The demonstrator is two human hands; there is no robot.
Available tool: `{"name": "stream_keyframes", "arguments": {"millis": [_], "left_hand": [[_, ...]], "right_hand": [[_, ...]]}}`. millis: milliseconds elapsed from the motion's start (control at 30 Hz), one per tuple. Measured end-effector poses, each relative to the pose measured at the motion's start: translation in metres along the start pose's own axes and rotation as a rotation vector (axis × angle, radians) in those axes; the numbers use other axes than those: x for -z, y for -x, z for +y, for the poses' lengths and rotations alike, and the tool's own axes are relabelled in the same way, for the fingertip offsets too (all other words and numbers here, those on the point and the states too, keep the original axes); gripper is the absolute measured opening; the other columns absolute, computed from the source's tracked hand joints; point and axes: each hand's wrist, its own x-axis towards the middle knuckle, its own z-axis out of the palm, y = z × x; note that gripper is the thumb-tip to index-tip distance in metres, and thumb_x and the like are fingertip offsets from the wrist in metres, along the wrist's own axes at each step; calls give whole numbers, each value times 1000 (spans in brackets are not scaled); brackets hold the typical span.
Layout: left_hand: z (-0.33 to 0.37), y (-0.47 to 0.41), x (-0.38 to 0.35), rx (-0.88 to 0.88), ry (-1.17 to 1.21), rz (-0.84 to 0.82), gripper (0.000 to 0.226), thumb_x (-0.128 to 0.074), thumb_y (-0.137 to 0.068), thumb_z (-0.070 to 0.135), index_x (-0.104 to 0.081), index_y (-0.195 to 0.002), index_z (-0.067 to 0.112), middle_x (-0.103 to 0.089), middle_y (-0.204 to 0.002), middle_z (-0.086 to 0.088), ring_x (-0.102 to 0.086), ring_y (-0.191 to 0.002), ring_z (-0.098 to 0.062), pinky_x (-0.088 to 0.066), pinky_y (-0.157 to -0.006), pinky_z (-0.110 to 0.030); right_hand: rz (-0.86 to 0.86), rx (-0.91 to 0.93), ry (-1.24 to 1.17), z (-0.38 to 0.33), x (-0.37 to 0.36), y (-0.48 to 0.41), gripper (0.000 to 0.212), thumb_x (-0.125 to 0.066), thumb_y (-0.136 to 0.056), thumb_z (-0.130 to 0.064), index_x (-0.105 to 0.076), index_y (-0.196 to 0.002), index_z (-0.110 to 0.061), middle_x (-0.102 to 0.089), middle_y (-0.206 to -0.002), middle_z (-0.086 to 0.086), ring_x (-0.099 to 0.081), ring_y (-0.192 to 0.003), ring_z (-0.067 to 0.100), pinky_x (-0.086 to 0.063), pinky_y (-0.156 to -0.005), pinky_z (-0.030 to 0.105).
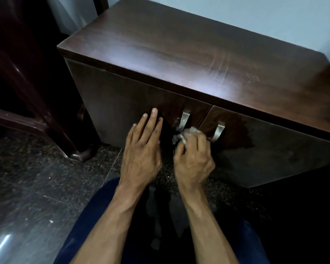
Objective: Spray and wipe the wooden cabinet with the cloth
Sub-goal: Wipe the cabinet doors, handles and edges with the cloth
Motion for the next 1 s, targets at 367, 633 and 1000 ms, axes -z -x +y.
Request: {"name": "stream_keyframes", "arguments": {"millis": [367, 633, 1000], "left_hand": [[4, 0, 4, 26, 17, -33, 56, -46, -99, 11, -33, -153, 14, -16, -166, 0, -14, -153, -20, -26, -119, -49], [0, -1, 6, 12, 10, -54, 58, -47, -98, 11, -31, -154, 15, -14, -166, 2, -13, -153, -19, -26, -119, -49], [-7, -3, 9, 62, -3, -1, 62, -52, -95, 9, -31, -153, 15, -12, -166, -3, -13, -153, -20, -27, -118, -50]], "right_hand": [[379, -409, -218, 54, 34, -8, 13, -58, -84, 12, -64, -94, 6, -63, -96, 23, -63, -92, 36, -46, -86, 25], [326, 34, -126, 16, 41, -53, 7, -67, -92, 4, -73, -93, 1, -69, -99, 16, -61, -92, 33, -51, -89, 37], [299, -86, -132, -4, 46, -37, 4, -70, -89, -3, -74, -88, -5, -65, -88, 11, -67, -81, 29, -57, -74, 34]]}}
